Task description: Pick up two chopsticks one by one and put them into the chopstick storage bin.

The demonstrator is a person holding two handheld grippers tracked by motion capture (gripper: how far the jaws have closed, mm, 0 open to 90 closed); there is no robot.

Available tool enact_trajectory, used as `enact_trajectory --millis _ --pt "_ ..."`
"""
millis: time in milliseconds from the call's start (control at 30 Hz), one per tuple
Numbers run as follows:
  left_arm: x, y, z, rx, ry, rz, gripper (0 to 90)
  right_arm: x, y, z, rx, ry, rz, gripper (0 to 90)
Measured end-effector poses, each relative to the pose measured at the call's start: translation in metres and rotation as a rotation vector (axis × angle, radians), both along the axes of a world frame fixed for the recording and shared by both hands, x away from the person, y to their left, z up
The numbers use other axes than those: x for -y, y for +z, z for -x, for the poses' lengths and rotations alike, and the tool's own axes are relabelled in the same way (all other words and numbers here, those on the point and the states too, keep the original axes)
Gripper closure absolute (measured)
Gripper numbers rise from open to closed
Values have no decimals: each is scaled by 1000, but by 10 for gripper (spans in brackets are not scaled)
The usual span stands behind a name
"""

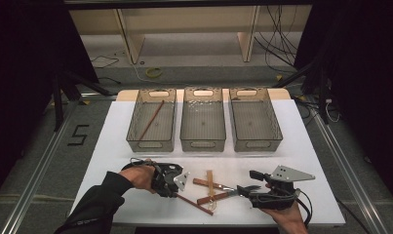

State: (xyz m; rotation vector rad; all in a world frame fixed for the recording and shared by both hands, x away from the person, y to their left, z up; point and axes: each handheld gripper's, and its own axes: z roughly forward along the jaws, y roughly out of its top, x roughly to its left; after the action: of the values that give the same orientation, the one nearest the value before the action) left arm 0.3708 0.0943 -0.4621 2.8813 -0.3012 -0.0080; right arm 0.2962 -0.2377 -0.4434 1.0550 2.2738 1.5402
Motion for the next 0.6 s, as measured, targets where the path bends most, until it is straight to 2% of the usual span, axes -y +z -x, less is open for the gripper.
enact_trajectory --millis 167,600 --pt "0 1 1 5 -39 -9 808 -1 0 0 -1 1 1 260" --pt "-1 0 1 2 -68 2 839 -1 0 0 0 4 5 260"
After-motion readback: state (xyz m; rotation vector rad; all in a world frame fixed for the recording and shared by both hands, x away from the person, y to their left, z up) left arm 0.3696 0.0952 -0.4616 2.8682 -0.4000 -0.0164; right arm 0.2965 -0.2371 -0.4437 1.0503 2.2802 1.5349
